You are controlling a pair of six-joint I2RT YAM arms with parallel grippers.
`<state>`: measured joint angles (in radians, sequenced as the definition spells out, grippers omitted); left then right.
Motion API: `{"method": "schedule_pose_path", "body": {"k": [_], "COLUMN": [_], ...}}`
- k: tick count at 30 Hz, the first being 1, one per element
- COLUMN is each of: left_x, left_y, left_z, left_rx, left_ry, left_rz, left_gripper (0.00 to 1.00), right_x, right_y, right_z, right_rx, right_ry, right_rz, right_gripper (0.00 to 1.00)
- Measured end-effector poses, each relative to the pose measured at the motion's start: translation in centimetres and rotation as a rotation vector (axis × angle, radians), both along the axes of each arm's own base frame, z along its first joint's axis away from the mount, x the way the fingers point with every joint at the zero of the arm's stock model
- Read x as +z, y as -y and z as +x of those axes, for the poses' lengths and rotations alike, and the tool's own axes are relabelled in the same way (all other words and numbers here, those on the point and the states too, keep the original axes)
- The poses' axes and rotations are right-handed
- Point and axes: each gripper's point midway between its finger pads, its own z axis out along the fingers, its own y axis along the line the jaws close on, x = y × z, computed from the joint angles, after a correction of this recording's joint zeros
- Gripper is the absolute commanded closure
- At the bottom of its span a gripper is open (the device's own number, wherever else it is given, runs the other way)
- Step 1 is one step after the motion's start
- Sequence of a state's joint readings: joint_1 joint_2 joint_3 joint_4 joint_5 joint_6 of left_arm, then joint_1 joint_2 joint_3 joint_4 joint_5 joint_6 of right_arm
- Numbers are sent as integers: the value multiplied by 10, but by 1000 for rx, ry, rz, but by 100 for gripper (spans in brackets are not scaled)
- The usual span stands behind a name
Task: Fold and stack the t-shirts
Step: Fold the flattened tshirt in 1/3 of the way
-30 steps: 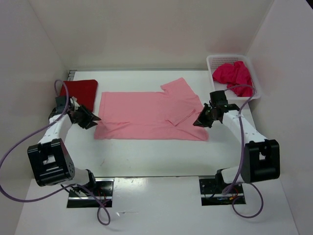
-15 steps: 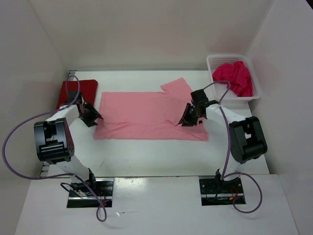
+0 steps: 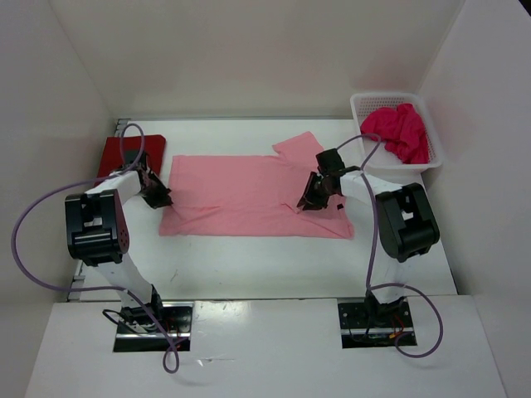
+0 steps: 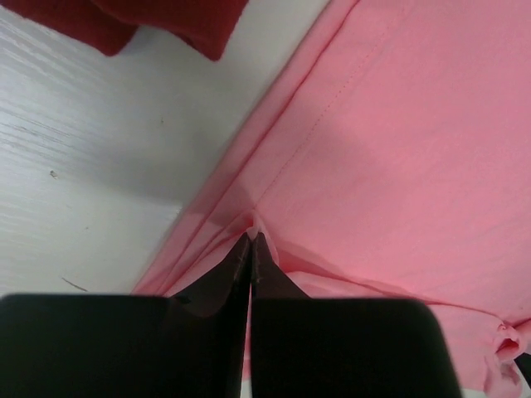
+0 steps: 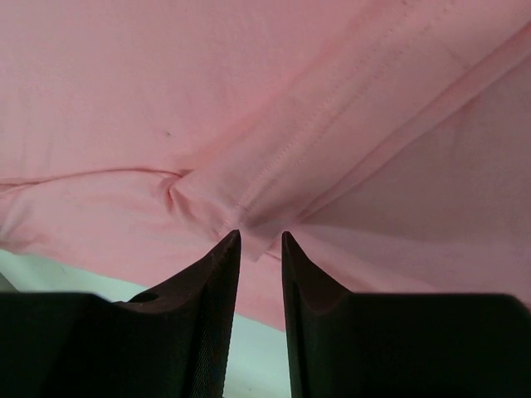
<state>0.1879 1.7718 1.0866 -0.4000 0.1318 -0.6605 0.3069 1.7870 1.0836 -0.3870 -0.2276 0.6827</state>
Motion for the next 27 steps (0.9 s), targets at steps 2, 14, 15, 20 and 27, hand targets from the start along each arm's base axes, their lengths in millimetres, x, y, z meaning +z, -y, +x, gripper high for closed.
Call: {"method": "schedule_pose_path", "body": {"k": [2,14,15,20,27], "left_x": [3,11,13,19,60], "left_y": [-1,-21,-24,-33,-32], "left_z": [2,-5,-3,14,7], "left_rx": [1,47,51,65,73], "left_ry": [1,-55,-52,-29,81], "left_rz": [6,109,120,158,180], "left_gripper": [100,90,82,50,67], "right_x": [2,-8,-8,-7,-6], "right_y": [-3,-5,-5,-5,-4], "right_z": [3,3,3,3,3], "right_rx": [5,12,13,26,33], "right_ry": [14,-4,-4,2,7], "right_rz": [7,10,11,8,2], "right_gripper": [66,64,64,60,73]}}
